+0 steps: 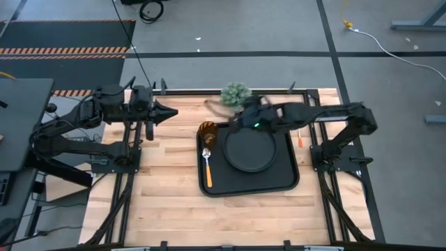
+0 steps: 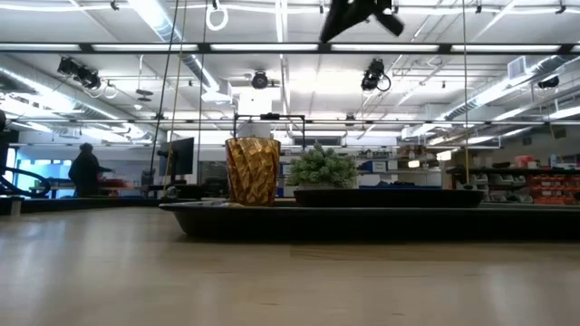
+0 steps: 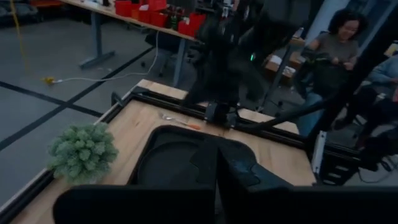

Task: Pick and place plate/cup/fork/spoon on tray
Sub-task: Put the orange fork on the black serving tray between the orange spoon and the black plate

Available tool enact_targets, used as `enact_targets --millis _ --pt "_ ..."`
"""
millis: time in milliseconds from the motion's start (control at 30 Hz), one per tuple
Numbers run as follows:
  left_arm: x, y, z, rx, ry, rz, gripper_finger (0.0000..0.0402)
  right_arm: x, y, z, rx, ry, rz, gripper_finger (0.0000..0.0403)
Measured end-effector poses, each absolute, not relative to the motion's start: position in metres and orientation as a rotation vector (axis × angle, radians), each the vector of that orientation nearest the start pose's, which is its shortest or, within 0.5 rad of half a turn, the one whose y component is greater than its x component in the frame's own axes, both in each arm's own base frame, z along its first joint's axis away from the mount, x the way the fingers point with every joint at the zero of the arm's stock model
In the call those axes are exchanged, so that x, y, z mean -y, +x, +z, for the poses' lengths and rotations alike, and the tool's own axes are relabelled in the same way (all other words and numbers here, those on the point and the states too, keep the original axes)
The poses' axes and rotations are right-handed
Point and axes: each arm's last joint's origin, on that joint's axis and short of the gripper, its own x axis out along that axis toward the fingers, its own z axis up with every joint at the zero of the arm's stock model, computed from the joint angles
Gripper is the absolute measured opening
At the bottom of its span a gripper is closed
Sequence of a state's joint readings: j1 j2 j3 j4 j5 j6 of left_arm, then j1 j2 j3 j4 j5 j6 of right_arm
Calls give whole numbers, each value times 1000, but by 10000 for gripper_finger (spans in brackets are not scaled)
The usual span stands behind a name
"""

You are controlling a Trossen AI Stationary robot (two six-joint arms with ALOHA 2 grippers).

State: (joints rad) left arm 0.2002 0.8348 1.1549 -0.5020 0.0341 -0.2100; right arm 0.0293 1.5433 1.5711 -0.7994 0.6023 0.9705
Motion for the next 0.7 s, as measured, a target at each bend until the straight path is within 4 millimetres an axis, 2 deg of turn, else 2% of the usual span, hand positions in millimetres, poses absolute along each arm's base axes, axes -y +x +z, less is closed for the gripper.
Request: enact_targets --millis 233,333,500,700 --pt "-27 143 410 -227 -190 250 9 -19 391 319 -483 780 -578 3" --pt "-29 142 407 -261 -169 322 9 -28 411 297 -514 846 -502 3" --pt "-28 136 396 -381 -167 346 9 -49 421 273 -592 901 -467 3" --pt "-28 123 384 -521 -147 436 9 -72 418 273 -633 950 -391 3"
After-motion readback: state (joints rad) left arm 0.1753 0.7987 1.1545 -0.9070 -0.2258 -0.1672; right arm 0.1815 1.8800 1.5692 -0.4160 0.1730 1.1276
